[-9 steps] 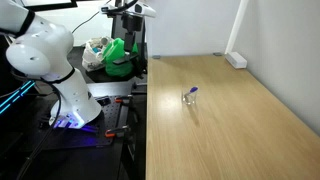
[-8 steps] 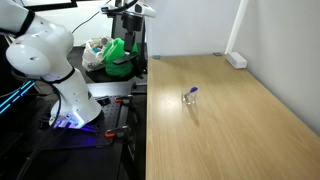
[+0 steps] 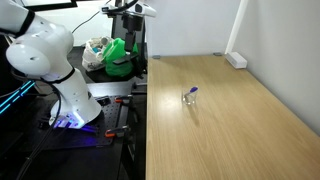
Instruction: Remove the blue marker from the glass cup
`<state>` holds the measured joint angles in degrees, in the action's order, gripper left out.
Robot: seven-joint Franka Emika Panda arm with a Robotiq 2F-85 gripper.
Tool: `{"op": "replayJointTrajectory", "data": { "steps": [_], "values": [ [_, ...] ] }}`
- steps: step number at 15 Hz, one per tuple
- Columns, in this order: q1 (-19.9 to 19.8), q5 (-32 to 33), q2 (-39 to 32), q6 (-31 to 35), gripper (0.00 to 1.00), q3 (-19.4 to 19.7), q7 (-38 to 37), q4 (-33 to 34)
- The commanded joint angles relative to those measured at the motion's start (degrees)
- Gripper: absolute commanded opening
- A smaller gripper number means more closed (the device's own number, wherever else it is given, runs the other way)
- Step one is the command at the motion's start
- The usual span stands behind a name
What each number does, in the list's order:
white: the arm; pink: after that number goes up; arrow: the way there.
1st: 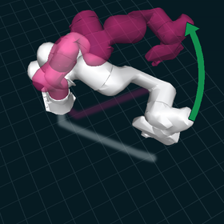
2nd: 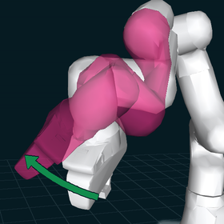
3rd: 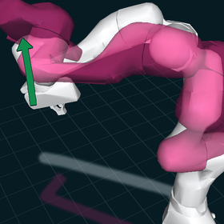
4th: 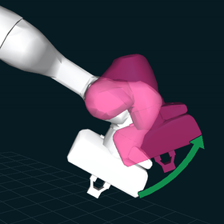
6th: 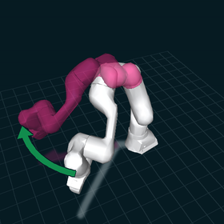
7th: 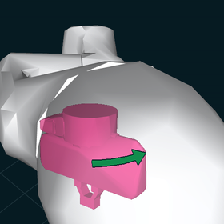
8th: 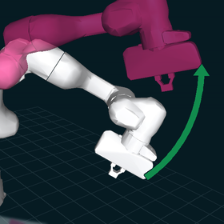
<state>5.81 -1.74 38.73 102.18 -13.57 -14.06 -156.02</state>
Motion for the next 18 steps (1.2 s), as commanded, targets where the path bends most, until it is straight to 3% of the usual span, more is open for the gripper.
{"op": "replayJointTrajectory", "data": {
  "steps": [1, 7, 12, 18],
  "values": [
    [0.65, 1.67, -0.99, 5.64, 1.00, -0.65, -1.09, -0.37],
    [0.25, 4.37, -3.20, 19.57, 1.00, -2.21, -2.92, -2.05],
    [-3.55, 12.40, -4.72, 31.08, 1.00, -7.75, -15.29, -3.72],
    [-9.31, 23.22, -8.27, 39.49, 1.00, -14.84, -32.45, -2.83]
  ]
}}
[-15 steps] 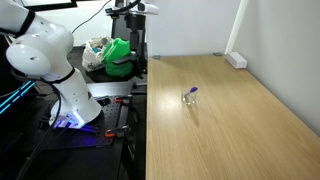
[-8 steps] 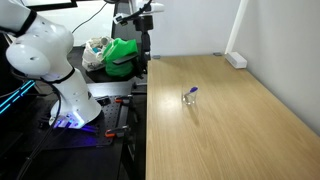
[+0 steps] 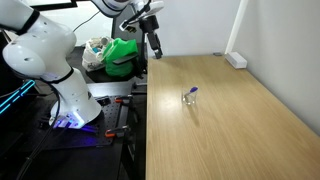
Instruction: Remove the blue marker from the glass cup
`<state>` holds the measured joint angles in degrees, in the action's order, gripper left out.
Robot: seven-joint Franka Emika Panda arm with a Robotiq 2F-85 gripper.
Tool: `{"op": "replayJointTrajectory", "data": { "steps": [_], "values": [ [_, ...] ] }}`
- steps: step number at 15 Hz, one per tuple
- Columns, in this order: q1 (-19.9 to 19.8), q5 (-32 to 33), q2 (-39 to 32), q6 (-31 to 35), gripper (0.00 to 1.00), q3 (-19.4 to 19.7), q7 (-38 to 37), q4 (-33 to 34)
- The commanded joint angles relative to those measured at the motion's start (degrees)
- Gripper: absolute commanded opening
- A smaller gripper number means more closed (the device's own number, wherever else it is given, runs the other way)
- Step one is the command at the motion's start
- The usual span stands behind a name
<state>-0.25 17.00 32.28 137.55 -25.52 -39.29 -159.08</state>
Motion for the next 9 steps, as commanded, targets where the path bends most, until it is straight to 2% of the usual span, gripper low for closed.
{"op": "replayJointTrajectory", "data": {
  "steps": [1, 8, 9],
  "values": [
    [-4.49, 6.64, -2.41, 5.42, 1.00, -3.92, -10.42, 0.27],
    [-12.07, 23.04, -7.43, 10.26, 1.00, -7.84, -32.79, 3.20],
    [-14.97, 24.09, -8.23, 11.52, 1.00, -10.05, -35.43, 3.94]
  ]
}}
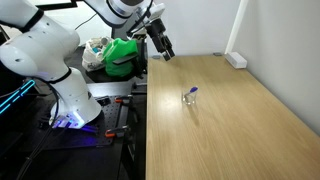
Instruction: Remove the blue marker from the glass cup
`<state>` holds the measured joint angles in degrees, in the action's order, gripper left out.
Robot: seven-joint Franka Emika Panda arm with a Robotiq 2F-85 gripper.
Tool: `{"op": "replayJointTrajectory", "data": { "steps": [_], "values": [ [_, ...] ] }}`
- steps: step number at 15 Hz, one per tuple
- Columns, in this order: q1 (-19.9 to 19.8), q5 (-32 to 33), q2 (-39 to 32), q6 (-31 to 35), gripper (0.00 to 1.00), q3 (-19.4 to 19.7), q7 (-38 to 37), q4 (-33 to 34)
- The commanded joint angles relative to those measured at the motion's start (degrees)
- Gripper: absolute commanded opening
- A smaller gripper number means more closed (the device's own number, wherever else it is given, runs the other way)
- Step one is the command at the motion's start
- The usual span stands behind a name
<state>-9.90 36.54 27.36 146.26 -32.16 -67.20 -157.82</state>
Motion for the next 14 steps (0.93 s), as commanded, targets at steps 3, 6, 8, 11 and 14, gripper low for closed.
{"op": "replayJointTrajectory", "data": {
  "steps": [3, 6, 8, 11, 14],
  "values": [
    [-9.64, 9.75, -6.52, 5.90, 1.00, -5.75, -16.14, 5.15],
    [-13.95, 15.09, -9.98, 7.36, 1.00, -8.67, -23.48, 7.91],
    [-16.41, 18.51, -12.50, 5.87, 1.00, -10.73, -28.12, 9.90],
    [-19.38, 23.06, -16.30, 1.16, 1.00, -13.83, -34.39, 12.63],
    [-18.33, 21.98, -15.42, 3.30, 1.00, -12.60, -32.31, 11.02]
  ]
}}
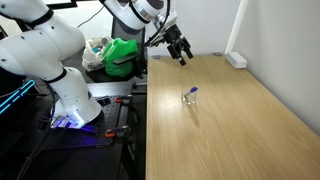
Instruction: Remove the blue marker from the glass cup
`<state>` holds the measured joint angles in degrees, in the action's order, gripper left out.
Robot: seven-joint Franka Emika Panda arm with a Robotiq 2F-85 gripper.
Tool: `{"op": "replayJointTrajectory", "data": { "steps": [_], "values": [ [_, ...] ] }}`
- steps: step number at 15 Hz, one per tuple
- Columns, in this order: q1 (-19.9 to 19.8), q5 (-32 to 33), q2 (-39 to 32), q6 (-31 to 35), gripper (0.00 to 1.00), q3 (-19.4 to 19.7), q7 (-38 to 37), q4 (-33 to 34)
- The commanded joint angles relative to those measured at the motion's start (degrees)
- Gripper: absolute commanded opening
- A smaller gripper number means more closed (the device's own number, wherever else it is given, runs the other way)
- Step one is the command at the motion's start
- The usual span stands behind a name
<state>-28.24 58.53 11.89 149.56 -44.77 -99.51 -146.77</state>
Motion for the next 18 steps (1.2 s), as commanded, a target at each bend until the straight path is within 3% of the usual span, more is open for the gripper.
{"op": "replayJointTrajectory", "data": {
  "steps": [1, 5, 14, 15, 16, 18],
  "values": [
    [-0.16, 0.11, -0.95, -0.02, 1.00, -0.08, 0.00, 0.42],
    [-0.40, 0.23, -2.04, -0.04, 1.00, -0.11, 0.00, 0.99],
    [-0.47, 5.46, -3.26, -16.26, 1.00, -8.59, -18.65, 1.98],
    [9.44, 8.14, -5.94, -20.26, 1.00, 0.18, -21.44, 2.43],
    [11.03, 10.18, -7.05, -21.31, 1.00, 1.42, -23.28, 2.58],
    [17.49, 15.86, -9.02, -21.03, 1.00, 7.54, -27.88, 2.91]
  ]
}}
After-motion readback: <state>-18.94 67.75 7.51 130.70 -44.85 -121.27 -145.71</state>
